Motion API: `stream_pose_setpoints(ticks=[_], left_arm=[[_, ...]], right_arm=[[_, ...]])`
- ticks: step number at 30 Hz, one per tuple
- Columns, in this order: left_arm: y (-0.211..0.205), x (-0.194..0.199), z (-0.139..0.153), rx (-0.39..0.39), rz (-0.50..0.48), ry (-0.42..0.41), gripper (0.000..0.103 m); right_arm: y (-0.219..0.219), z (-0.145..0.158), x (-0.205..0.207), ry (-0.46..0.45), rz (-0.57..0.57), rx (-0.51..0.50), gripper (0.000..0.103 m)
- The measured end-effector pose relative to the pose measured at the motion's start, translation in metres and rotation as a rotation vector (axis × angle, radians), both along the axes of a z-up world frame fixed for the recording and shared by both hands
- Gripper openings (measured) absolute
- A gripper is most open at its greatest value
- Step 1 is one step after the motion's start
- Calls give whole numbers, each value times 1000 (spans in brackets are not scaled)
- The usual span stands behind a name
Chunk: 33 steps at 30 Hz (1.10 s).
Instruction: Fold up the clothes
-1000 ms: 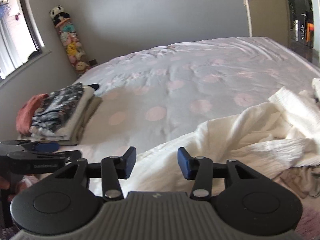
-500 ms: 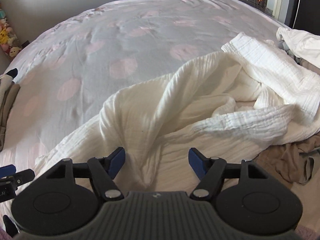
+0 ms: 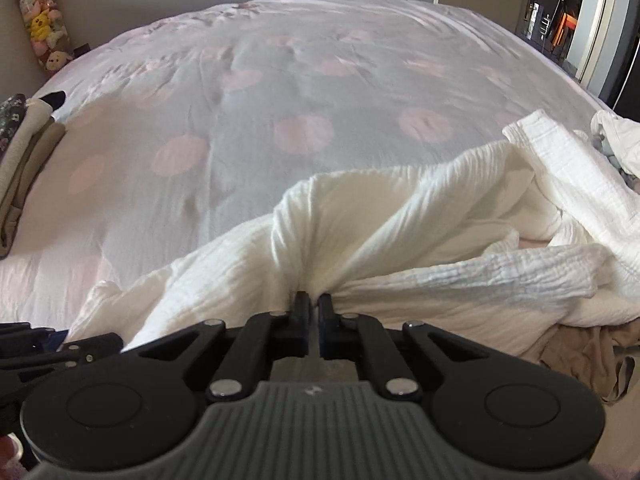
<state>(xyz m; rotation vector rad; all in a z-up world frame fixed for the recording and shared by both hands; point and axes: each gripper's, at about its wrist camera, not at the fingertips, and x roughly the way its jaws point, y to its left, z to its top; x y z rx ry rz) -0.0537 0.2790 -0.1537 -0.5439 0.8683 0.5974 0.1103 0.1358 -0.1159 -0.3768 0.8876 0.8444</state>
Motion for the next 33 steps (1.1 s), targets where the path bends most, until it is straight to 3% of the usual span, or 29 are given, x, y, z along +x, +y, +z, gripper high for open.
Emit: stream_pose_setpoints(ticks=[5, 10, 16, 19, 21, 24, 27, 33], left_arm=[[17, -28, 33, 8, 106, -73, 12], [41, -69, 101, 152, 203, -135, 12], [54, -106, 183, 372, 310, -132, 10], [53, -116, 201, 427, 332, -84, 10], [53, -120, 207, 449, 342, -47, 10], [51, -118, 184, 406, 322, 41, 10], [46, -109, 149, 337, 269, 128, 10], [30, -95, 99, 201, 167, 207, 16]], right_arm=[[5, 53, -18, -27, 63, 140, 4], [12, 120, -37, -70, 162, 309, 2], [11, 183, -50, -76, 251, 488, 1], [7, 200, -58, -119, 257, 522, 1], [-2, 198, -56, -131, 218, 527, 1], [-17, 175, -43, -100, 158, 480, 1], [-37, 134, -34, -59, 102, 383, 1], [-88, 60, -28, 60, 9, 237, 1]])
